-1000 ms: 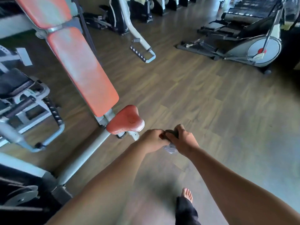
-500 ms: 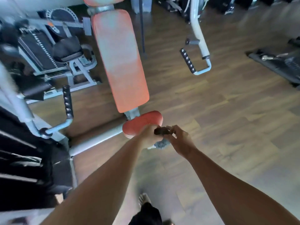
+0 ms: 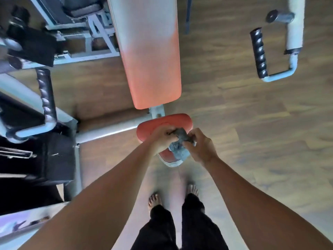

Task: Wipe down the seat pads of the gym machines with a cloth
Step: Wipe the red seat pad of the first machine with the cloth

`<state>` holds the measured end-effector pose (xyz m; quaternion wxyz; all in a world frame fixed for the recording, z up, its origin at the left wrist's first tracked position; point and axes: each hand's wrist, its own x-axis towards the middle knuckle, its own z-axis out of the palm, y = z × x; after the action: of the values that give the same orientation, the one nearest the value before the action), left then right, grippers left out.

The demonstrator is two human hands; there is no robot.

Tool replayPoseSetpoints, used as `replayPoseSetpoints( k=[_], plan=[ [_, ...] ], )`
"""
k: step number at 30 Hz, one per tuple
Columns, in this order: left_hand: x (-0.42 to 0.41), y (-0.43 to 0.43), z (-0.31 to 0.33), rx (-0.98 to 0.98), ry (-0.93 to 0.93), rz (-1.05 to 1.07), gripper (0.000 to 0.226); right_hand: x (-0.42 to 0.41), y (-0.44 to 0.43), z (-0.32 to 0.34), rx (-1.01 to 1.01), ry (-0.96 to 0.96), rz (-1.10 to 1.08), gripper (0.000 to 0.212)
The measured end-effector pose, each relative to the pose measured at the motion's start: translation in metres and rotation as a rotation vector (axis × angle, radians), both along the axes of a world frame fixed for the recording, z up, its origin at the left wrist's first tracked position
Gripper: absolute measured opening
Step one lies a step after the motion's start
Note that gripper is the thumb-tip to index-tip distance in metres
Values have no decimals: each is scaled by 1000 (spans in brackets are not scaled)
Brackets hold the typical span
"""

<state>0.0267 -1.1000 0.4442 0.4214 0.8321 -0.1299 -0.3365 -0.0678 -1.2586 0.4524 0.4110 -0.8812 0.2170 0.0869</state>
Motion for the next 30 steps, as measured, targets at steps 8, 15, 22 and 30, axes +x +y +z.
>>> replayPoseSetpoints(
  k=[8,15,22,30],
  plan=[
    [38,-38,-100,241,-132,174,34,57,-31,-119,-8,78,51,33],
    [50,-47,-195,356,-245,168,29,87,-35,-216,-212,142,176,39],
    [44,-39,-234,467,-384,79,37,96,-40,-246,-287,77,231,32],
    [29,12,-245,505,-411,77,53,87,-18,-269,-404,-276,639,53]
  ],
)
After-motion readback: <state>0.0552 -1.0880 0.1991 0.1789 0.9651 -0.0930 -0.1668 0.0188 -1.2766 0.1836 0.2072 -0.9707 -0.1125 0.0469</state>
